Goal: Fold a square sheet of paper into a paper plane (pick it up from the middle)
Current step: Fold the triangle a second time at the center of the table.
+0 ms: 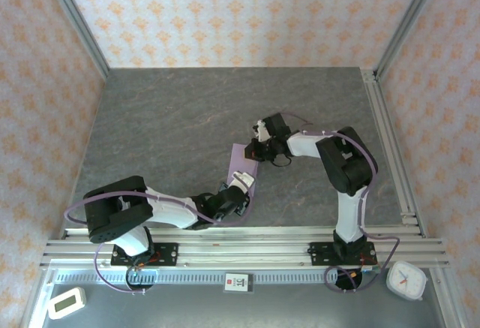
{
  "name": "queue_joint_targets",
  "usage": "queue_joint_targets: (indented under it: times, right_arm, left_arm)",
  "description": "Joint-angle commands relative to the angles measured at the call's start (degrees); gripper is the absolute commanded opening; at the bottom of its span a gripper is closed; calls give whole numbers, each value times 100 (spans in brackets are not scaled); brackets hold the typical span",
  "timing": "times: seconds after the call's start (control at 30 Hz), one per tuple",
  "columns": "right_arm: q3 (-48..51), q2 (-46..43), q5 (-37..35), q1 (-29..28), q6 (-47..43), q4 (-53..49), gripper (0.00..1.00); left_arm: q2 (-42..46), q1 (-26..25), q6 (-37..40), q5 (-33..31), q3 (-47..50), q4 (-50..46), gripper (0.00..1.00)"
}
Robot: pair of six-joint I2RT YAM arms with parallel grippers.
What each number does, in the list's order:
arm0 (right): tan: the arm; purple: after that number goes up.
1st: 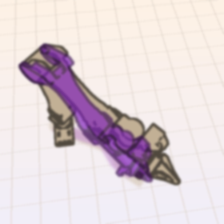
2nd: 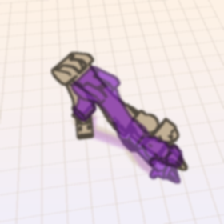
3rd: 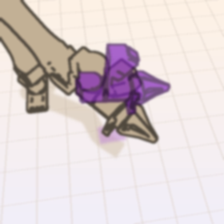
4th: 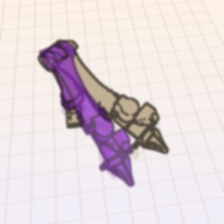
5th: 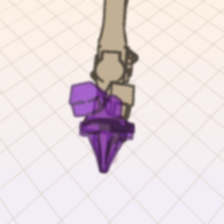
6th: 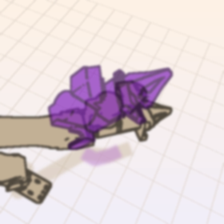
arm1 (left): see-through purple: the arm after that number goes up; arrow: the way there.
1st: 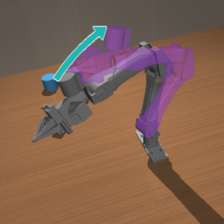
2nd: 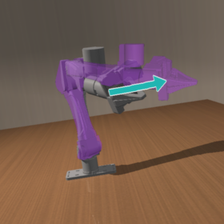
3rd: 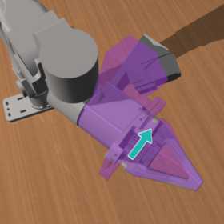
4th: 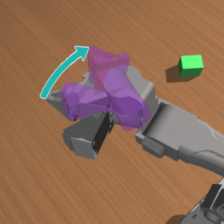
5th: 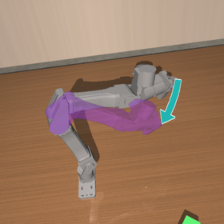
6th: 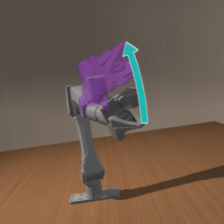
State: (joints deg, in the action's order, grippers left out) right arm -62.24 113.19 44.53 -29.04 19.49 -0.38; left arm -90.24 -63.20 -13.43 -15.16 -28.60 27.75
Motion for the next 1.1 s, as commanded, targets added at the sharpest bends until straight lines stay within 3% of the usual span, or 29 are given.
queue_joint_targets:
  times: [0.0, 0.3, 0.6, 1.07]
  right_arm:
    - [-69, 237, -276, 3, -334, -259, 0]
    - [1, 340, -386, -4, -498, -410, 0]
    - [49, 266, -365, -3, -448, -358, 0]
    - [285, 98, -108, 3, -35, -38, 0]
  left_arm:
    - [5, 78, 68, 79, -311, -153, 0]
    - [-163, 421, 262, 627, -631, -622, 0]
    - [267, 407, -117, 1076, -75, -546, 0]
    - [394, 365, -224, 919, -120, -1021, 0]
